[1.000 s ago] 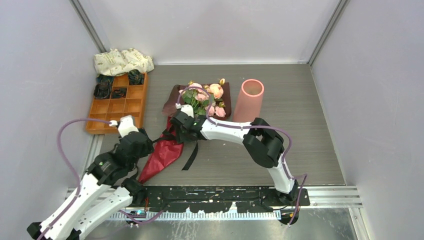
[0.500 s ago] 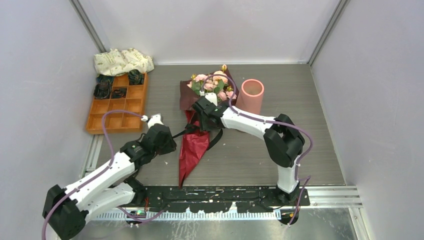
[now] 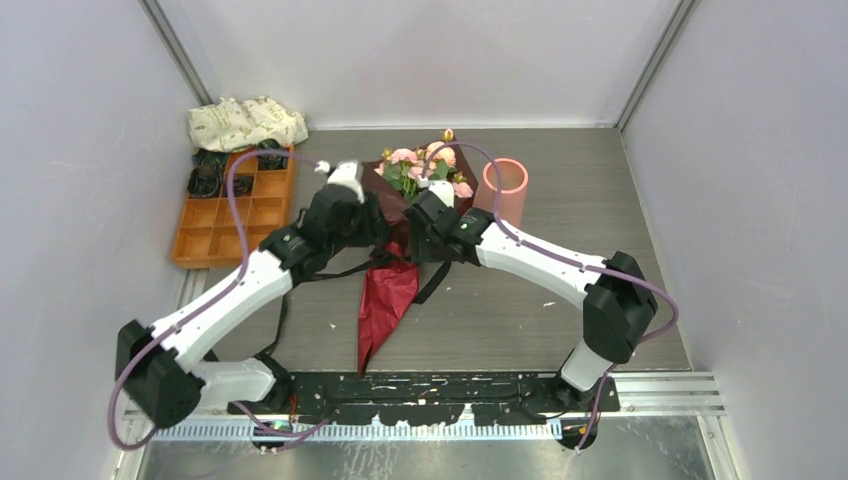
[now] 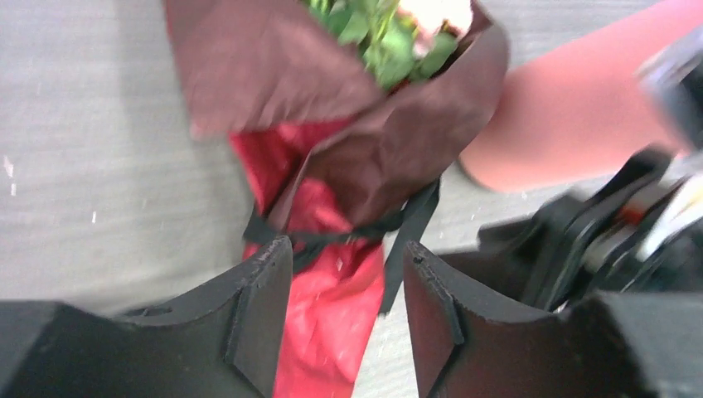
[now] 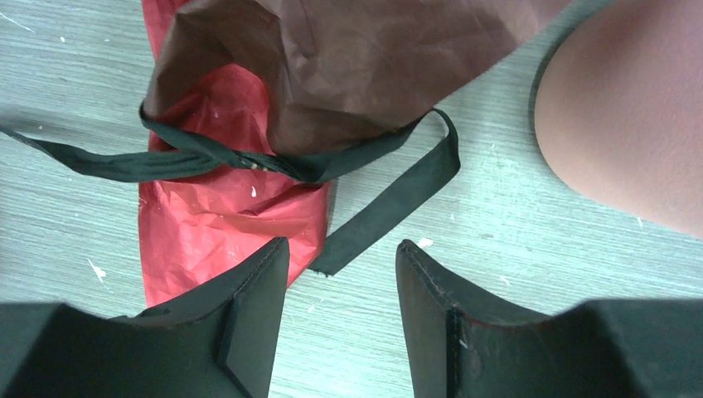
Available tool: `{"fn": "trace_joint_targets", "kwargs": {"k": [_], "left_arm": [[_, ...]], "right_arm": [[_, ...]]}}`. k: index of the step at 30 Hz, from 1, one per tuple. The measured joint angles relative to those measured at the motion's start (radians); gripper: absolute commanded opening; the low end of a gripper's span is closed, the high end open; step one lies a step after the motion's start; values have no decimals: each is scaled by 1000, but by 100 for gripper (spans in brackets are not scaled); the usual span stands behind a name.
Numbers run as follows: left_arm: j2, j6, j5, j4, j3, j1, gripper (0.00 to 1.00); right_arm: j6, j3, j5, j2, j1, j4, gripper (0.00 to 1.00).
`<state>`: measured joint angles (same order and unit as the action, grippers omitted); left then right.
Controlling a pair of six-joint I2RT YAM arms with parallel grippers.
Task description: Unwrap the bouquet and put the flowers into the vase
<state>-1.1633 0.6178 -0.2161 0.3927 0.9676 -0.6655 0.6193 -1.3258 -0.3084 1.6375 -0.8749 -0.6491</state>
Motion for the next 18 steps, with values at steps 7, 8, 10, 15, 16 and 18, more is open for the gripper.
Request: {"fn": "trace_joint_targets", "kwargs": {"k": [7, 8, 10, 15, 16, 18], "left_arm": [[-261, -100, 38, 1, 185, 0, 42], [-285, -103, 45, 10, 183, 0, 40], [-315, -102, 56, 26, 173, 0, 36], [-312, -98, 65, 47, 137, 0, 35], [-309, -98, 65, 48, 131, 0, 34], [-306, -96, 64, 51, 122, 0, 32]], "right_arm": [[42, 128, 6, -72, 0, 17, 56], [43, 140, 6, -85, 0, 15, 56], [47, 164, 3, -121, 0, 14, 56], [57, 186, -9, -192, 0, 16, 56], [60, 187, -11, -198, 0, 16, 56], [63, 187, -13, -201, 0, 19, 56]]}}
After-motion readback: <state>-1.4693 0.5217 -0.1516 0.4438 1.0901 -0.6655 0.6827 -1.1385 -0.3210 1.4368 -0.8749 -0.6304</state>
